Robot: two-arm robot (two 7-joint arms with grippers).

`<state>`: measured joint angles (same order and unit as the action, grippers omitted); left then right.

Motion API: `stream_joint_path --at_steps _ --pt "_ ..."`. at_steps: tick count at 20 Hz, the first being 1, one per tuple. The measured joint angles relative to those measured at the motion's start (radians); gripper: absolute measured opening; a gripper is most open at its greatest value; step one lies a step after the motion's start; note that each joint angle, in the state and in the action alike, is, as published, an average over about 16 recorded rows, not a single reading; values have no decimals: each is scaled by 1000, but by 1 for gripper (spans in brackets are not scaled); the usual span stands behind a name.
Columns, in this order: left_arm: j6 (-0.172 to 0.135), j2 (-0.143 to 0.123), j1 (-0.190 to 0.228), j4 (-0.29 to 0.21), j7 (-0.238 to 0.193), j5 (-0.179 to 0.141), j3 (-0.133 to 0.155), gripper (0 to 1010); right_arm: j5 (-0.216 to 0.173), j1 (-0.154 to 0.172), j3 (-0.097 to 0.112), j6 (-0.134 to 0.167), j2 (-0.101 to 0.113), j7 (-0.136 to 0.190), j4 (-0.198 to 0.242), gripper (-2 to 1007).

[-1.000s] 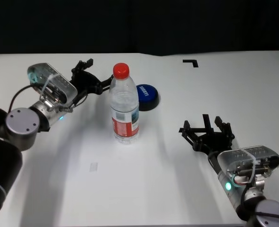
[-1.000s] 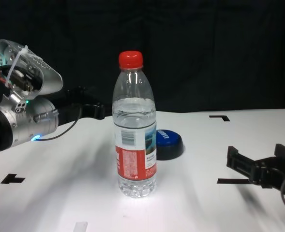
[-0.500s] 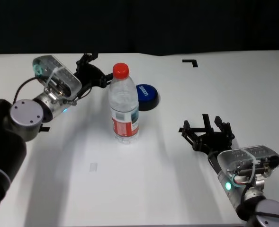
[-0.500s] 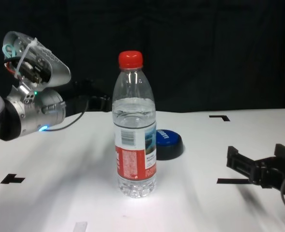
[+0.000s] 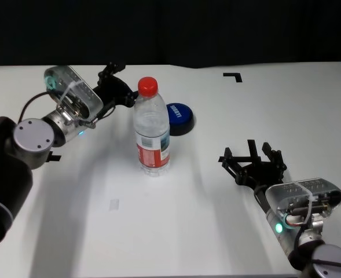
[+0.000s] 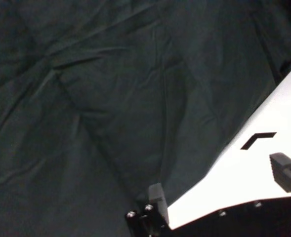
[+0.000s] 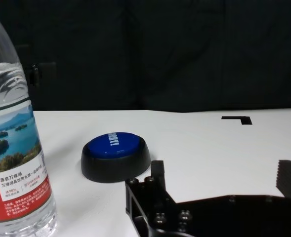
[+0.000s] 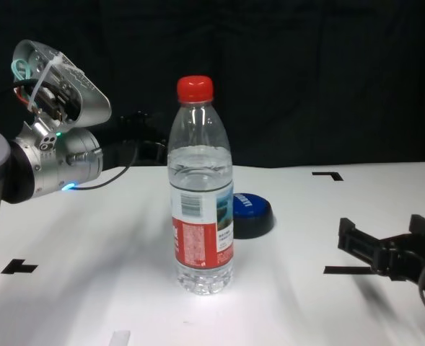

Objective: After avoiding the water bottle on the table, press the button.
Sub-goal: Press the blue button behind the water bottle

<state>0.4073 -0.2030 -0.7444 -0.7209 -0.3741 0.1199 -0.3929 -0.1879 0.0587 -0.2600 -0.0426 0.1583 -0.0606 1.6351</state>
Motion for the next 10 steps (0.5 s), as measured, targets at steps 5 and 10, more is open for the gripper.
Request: stream_joint_path --at_steps 5,10 --pt "11 2 -8 15 2 10 -9 1003 0 0 0 0 0 0 0 1003" --pt "20 5 -15 36 7 18 -15 1003 0 0 0 0 0 0 0 1003"
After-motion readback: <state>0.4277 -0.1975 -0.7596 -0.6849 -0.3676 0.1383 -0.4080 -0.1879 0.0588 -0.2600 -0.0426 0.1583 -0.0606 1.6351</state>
